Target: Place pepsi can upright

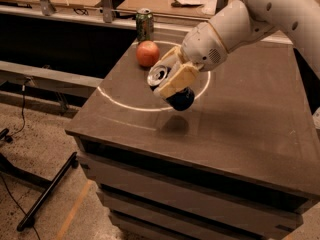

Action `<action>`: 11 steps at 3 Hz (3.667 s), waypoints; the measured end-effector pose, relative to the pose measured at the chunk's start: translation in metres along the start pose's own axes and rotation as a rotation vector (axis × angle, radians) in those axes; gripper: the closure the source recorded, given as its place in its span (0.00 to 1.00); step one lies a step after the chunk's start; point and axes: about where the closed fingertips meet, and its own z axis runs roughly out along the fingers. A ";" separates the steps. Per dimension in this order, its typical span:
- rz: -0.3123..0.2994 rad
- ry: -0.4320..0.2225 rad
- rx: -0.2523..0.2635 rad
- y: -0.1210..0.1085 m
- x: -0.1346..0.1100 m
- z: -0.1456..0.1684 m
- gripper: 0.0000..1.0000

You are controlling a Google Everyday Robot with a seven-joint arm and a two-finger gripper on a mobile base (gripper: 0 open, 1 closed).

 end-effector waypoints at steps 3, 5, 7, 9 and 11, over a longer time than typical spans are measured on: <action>0.182 -0.107 -0.048 0.015 0.007 0.002 1.00; 0.049 -0.246 -0.040 0.026 -0.009 0.015 1.00; 0.033 -0.337 0.013 0.038 -0.020 0.027 1.00; 0.061 -0.449 -0.011 0.035 -0.011 0.042 1.00; 0.021 -0.521 -0.016 0.031 -0.011 0.038 1.00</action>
Offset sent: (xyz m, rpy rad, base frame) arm -0.0272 -0.0145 -0.0120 0.0946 0.2971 -0.1475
